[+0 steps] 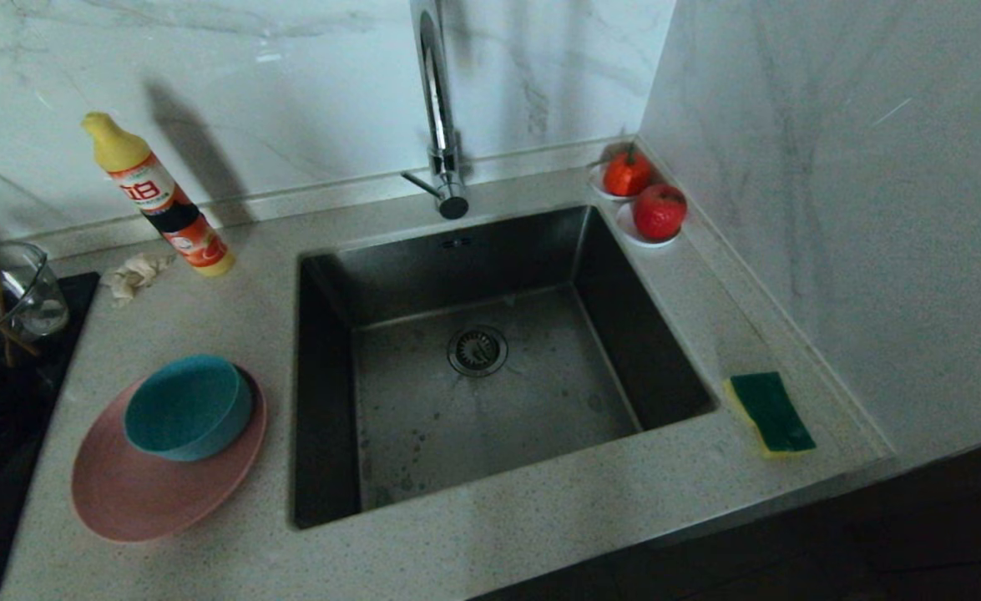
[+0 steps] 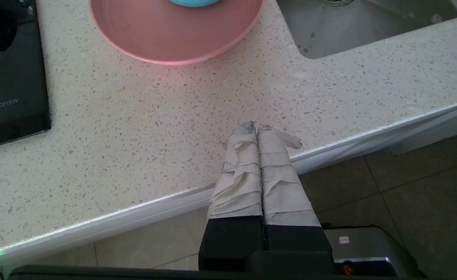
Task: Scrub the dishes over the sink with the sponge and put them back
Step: Grab the dish soap
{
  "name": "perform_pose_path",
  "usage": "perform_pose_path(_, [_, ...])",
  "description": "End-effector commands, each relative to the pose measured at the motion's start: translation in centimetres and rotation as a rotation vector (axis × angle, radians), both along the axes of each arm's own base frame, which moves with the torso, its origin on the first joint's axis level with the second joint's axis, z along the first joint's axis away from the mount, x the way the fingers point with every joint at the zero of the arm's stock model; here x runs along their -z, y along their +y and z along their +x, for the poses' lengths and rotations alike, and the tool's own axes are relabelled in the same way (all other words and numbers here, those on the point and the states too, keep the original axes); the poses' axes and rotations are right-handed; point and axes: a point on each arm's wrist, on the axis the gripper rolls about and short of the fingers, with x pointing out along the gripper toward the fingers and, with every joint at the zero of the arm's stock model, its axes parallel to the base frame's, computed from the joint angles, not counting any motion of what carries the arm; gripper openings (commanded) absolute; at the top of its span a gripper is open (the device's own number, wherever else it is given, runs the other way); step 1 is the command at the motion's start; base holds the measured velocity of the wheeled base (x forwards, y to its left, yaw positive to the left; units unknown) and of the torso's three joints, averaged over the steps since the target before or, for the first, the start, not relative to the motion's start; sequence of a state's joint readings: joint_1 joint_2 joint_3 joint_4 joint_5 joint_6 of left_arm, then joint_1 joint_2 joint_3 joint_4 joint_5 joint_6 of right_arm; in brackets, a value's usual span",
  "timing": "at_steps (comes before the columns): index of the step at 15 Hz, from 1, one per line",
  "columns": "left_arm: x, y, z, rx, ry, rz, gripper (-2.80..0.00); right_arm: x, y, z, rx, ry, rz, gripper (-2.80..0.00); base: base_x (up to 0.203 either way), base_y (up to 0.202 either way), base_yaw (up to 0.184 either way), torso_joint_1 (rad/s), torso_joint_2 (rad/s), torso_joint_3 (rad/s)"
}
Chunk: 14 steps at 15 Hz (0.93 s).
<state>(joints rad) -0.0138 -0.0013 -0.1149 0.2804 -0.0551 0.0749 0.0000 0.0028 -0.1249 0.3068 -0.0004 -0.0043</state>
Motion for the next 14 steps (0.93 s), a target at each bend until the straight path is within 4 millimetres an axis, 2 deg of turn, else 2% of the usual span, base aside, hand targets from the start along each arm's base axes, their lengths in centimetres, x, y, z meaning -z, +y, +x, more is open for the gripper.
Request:
perform_pose_path(1, [0.02, 0.00, -0.02, 0.000, 0.000, 0.001, -2.80, -0.01, 0.00, -0.01, 0.000, 0.001, 0.000, -2.80, 0.000, 0.000, 0.000, 0.000, 0.00, 0.000])
perform_pose_path(14, [0.02, 0.00, -0.02, 0.000, 0.000, 0.000, -2.80, -0.01, 0.00, -0.01, 0.000, 0.001, 0.000, -2.80, 0.000, 0.000, 0.000, 0.000, 0.00, 0.000])
